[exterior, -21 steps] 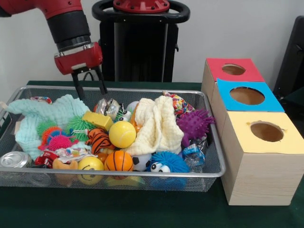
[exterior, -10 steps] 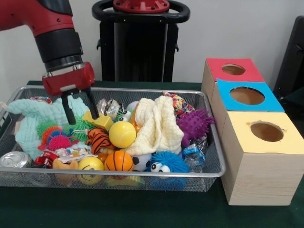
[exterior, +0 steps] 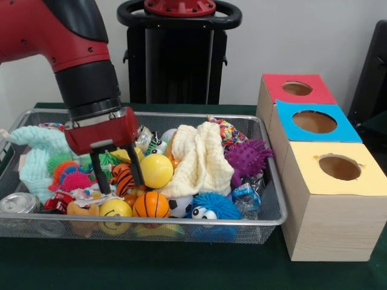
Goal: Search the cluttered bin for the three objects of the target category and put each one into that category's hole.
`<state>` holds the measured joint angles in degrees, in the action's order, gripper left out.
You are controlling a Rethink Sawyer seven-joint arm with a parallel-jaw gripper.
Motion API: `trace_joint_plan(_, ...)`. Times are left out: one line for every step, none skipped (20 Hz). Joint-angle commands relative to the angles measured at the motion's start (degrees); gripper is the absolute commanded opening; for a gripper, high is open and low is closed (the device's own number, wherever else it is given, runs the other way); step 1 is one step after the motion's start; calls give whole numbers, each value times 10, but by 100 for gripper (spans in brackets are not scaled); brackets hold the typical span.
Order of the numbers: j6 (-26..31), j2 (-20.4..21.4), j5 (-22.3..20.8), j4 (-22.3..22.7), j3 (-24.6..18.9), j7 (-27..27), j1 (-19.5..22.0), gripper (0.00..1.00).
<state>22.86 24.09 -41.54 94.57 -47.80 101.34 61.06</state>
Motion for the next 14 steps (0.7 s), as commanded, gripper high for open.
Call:
trace_joint_plan(94, -11, 18, -98, 22, -68, -30, 100)
trace_joint_plan(97, -9, 19, -97, 24, -67, -31, 100)
trace_joint_plan(100, -6, 20, -96, 26, -65, -31, 100)
trace_joint_plan(98, -4, 20, -96, 28, -62, -32, 100)
trace_joint_plan(97, -1, 21, -95, 30, -59, -33, 100)
trace_joint_plan(95, 1, 21, -94, 32, -55, -35, 100)
trace_joint_plan(92, 4, 20, -87, 34, -54, -31, 100)
trace_joint_plan(93, 4, 21, -86, 35, -54, -31, 100)
trace_joint_plan(89, 8, 21, -77, 37, -50, -28, 100)
trace_joint_plan(87, 12, 21, -71, 40, -47, -27, 100)
trace_joint_plan(85, 16, 20, -64, 42, -44, -25, 100)
trace_joint_plan(84, 20, 20, -60, 45, -41, -26, 100)
trace_joint_plan(83, 23, 20, -55, 47, -38, -25, 100)
trace_joint_plan(81, 25, 20, -52, 48, -35, -24, 100)
